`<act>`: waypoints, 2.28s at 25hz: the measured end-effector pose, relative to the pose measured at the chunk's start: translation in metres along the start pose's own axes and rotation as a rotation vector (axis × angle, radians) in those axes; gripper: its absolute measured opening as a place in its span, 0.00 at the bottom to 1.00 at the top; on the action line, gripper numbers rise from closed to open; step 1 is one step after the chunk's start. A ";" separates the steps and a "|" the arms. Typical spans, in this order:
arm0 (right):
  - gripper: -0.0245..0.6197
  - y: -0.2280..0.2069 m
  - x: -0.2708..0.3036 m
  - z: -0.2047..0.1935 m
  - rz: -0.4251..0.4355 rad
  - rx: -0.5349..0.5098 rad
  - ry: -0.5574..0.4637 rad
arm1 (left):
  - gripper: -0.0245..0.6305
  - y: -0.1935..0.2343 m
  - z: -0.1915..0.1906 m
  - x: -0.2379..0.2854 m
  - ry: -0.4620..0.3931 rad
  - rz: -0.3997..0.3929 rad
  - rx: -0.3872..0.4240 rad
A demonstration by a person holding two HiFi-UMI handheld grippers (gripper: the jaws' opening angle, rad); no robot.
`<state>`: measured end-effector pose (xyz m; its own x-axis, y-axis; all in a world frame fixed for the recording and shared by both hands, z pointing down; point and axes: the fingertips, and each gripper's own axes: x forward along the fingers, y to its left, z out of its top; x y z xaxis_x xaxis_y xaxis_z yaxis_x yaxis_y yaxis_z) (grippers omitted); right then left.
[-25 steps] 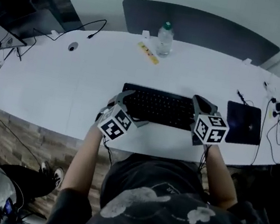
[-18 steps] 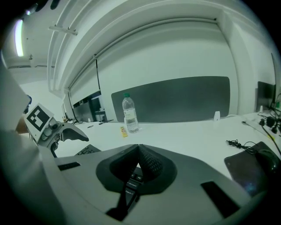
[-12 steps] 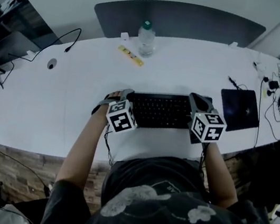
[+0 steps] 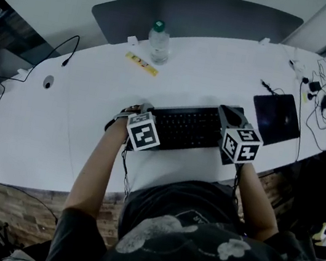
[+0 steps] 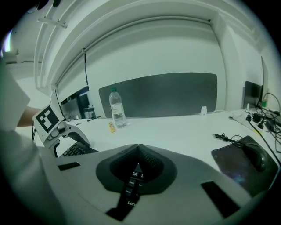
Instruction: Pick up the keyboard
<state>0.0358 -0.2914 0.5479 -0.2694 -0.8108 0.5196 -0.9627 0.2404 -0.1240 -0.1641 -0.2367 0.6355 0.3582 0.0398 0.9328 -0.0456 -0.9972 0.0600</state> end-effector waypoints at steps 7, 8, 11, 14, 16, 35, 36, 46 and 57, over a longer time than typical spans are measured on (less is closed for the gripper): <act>0.04 0.004 0.000 0.002 0.005 -0.039 0.012 | 0.93 -0.008 -0.006 0.006 0.128 -0.073 -0.006; 0.04 0.004 0.000 0.001 0.006 -0.042 0.014 | 0.93 -0.008 -0.006 0.006 0.142 -0.074 -0.003; 0.04 0.006 0.001 -0.003 0.026 -0.058 0.033 | 0.94 -0.009 -0.009 0.007 0.235 -0.081 -0.011; 0.04 0.010 0.002 -0.005 0.081 -0.082 0.068 | 0.94 -0.006 -0.013 0.008 0.326 -0.073 -0.017; 0.04 0.010 0.003 -0.004 0.118 -0.099 0.087 | 0.94 -0.007 -0.012 0.008 0.325 -0.070 -0.018; 0.40 0.070 0.044 -0.051 1.168 -0.378 0.969 | 0.93 -0.009 -0.004 0.000 0.312 0.118 0.008; 0.40 0.072 0.042 -0.059 1.206 -0.384 1.038 | 0.93 -0.008 -0.005 0.001 0.315 0.119 0.008; 0.29 0.096 0.026 -0.085 1.366 -0.368 1.368 | 0.93 -0.007 -0.004 -0.004 0.313 0.163 0.013; 0.20 0.100 0.013 -0.079 1.282 -0.444 1.264 | 0.93 -0.012 0.004 -0.021 0.202 0.324 0.049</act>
<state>-0.0620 -0.2352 0.6092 -0.3610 0.7391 0.5687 -0.0767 0.5842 -0.8080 -0.1671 -0.2258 0.6133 0.1411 -0.2711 0.9522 -0.0795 -0.9618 -0.2620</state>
